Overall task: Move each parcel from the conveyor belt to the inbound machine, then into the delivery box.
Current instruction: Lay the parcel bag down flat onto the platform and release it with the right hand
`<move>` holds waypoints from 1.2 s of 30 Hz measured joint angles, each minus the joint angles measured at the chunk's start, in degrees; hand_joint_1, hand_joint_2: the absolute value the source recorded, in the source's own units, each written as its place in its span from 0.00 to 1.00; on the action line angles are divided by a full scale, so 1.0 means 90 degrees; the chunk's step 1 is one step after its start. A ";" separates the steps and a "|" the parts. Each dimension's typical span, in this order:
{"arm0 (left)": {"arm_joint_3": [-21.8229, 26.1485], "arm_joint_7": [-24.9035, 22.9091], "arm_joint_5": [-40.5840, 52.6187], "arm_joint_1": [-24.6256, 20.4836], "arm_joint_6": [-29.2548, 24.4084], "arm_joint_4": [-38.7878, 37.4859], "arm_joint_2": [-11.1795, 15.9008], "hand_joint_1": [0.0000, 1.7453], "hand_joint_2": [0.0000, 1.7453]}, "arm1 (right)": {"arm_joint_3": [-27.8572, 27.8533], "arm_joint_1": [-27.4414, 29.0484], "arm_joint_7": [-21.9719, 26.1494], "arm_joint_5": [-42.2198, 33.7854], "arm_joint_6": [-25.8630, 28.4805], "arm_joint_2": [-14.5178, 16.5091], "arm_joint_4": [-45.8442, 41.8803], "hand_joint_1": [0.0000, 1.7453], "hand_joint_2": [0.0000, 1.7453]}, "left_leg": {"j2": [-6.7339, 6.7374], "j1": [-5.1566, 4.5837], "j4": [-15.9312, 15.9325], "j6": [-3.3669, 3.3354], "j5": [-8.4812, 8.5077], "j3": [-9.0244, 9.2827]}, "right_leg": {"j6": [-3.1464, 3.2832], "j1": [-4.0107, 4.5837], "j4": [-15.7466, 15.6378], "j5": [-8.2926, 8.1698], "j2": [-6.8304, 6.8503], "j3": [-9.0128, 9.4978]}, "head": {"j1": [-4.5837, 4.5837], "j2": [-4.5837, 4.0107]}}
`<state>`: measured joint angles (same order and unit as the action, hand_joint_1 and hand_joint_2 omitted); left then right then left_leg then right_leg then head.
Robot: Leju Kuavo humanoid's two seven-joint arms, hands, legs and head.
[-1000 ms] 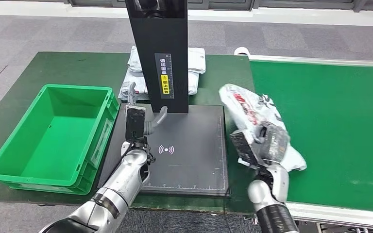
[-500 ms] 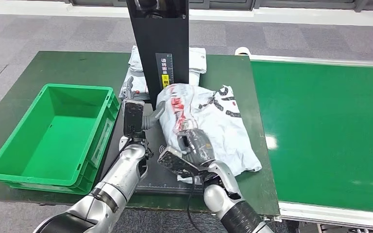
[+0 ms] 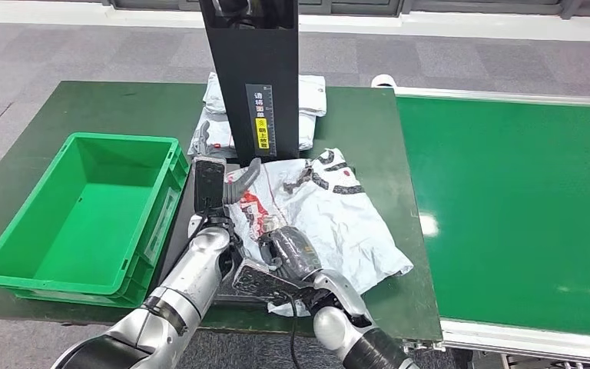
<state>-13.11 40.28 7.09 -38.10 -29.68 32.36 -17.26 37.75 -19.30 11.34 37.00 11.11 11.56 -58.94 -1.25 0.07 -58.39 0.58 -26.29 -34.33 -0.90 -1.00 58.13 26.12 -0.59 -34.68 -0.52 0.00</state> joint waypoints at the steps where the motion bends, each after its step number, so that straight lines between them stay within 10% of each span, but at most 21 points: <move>1: 0.0000 0.0000 -0.0024 0.0002 -0.0055 0.0029 0.0007 0.00 1.00 | 0.0015 0.0000 0.0022 -0.0010 0.0040 -0.0004 0.0043 0.00 0.00 | 0.0000 0.0000 0.0000 0.0000 0.0000 0.0000 | 0.0000 0.0000 0.0000 0.0000 0.0000 0.0000 | 0.0000 0.0000; 12: -0.0061 0.0000 0.0183 0.0129 -0.0749 0.0339 0.0213 0.00 1.00 | -0.0019 -0.0045 0.0286 -0.0486 0.0410 -0.0076 0.0258 0.00 0.00 | 0.0001 0.0000 0.0000 0.0000 0.0000 0.0001 | 0.0000 -0.0001 0.0000 0.0000 -0.0001 0.0000 | 0.0000 0.0000; 36: -0.0774 -0.0807 0.1936 0.0127 -0.0209 -0.0297 0.0441 0.00 1.00 | -0.1103 0.0260 0.1024 -0.1438 0.0335 -0.0205 -0.0234 0.00 0.00 | 0.0005 -0.0001 -0.0001 0.0000 0.0000 0.0001 | 0.0000 -0.0001 -0.0001 0.0000 -0.0006 -0.0001 | 0.0000 0.0000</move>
<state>-20.08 33.02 24.51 -36.95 -31.57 29.69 -13.29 27.82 -16.96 20.56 24.06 14.13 9.72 -61.05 -1.21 0.06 -58.40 0.58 -26.29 -34.32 -0.90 -1.01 58.12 26.11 -0.64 -34.69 -0.52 0.00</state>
